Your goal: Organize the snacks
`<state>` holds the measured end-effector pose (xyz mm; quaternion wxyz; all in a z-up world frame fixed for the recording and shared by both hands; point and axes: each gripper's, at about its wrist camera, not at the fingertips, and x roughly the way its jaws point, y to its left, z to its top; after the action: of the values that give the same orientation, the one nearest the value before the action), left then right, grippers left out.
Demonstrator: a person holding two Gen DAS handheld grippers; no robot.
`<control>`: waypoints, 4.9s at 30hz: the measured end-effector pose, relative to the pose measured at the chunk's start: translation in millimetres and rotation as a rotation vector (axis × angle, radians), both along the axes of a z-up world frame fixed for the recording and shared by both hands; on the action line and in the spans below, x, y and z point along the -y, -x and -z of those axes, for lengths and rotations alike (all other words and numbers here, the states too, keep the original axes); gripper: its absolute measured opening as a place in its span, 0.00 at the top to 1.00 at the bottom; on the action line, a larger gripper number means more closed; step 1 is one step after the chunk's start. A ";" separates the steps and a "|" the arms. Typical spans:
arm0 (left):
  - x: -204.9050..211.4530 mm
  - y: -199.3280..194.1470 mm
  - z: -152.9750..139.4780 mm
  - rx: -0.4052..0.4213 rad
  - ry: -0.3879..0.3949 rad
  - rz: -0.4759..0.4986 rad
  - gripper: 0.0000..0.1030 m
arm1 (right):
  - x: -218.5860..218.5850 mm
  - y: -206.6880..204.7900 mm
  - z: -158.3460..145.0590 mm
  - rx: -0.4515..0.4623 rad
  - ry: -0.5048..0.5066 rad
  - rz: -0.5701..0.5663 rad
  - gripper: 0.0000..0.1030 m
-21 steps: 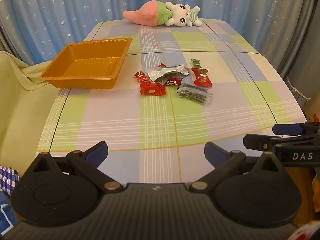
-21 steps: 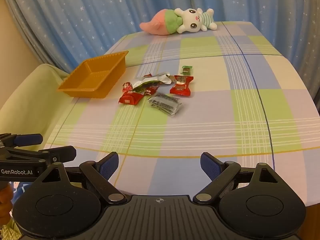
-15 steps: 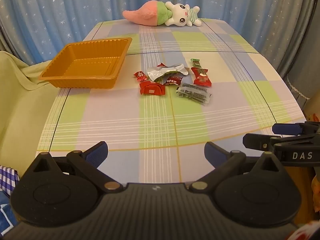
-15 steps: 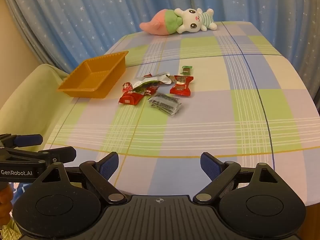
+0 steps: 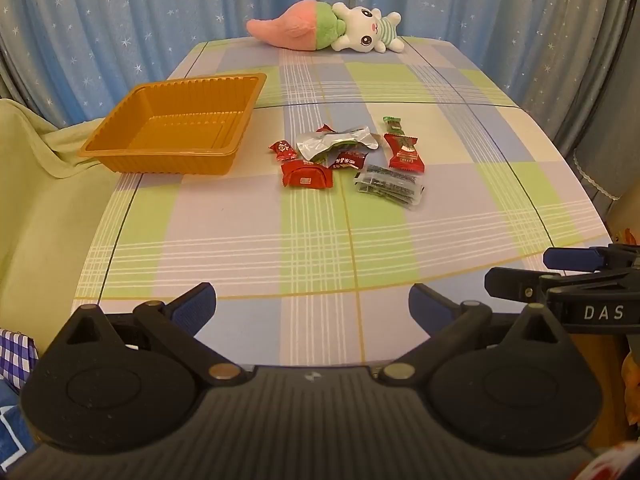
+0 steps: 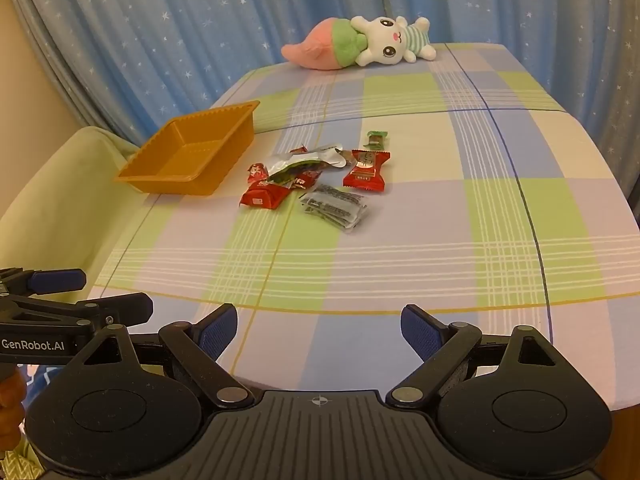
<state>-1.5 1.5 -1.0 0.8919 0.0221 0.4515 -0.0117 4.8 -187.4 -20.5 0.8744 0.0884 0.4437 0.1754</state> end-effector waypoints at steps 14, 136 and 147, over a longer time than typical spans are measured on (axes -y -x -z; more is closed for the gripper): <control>-0.4 1.0 -0.4 0.002 0.004 0.001 0.00 | -3.0 0.9 0.0 0.003 0.004 0.001 0.14; -44.7 -165.1 90.6 -0.090 0.015 0.165 0.09 | -67.1 -186.8 95.2 0.083 0.158 -0.365 0.45; -40.5 -166.9 92.8 -0.076 0.004 0.236 0.10 | -65.8 -170.0 101.2 0.071 0.196 -0.324 0.62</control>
<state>165.4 42.1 -93.8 0.8667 0.0729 0.4791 -0.1182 174.8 -121.7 -121.7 0.8541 -0.0760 0.4361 0.2729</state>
